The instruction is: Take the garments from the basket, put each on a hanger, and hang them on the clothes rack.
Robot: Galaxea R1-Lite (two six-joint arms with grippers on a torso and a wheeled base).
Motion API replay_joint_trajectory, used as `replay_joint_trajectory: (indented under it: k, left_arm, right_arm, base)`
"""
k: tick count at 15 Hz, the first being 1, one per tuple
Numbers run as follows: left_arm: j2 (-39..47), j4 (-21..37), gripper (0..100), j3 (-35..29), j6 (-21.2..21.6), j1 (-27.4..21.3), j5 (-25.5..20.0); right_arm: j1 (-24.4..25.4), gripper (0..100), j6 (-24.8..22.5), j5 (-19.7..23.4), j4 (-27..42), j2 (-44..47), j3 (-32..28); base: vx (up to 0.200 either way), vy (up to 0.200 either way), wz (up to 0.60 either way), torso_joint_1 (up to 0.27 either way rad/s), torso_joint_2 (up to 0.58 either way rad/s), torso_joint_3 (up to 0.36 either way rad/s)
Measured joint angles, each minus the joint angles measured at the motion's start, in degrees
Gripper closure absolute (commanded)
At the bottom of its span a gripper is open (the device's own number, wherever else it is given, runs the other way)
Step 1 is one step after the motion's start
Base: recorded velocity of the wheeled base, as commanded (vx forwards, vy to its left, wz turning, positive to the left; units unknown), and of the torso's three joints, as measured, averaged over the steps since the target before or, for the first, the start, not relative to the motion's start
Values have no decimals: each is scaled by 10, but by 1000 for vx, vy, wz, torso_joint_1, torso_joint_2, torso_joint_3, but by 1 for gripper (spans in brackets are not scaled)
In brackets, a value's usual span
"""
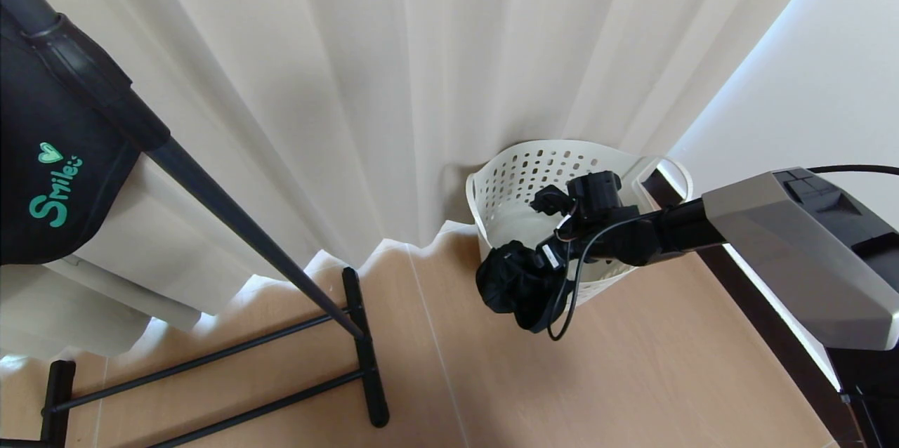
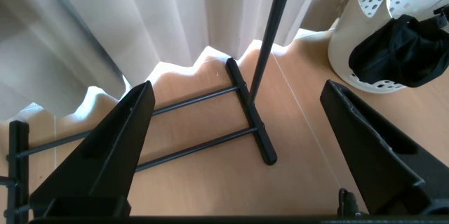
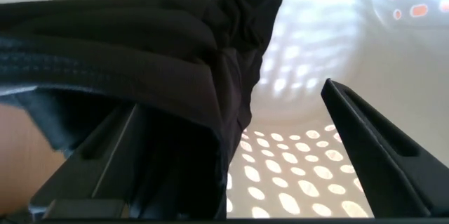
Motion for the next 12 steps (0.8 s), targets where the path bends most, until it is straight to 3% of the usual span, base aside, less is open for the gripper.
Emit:
replay_joint_trajectory:
  k: [1,2,12]
  left_arm:
    - [0,0,0,0,0,0,0]
    - [0,0,0,0,0,0,0]
    - [0,0,0,0,0,0,0]
  right_arm:
    - [0,0,0,0,0,2,-3]
    - [-1,100,1,0,-1,5,-6]
    - [-1,100,19,1,-1,7,-5]
  base:
    - [0,0,0,0,0,0]
    - [0,0,0,0,0,0]
    - [0,0,0,0,0,0]
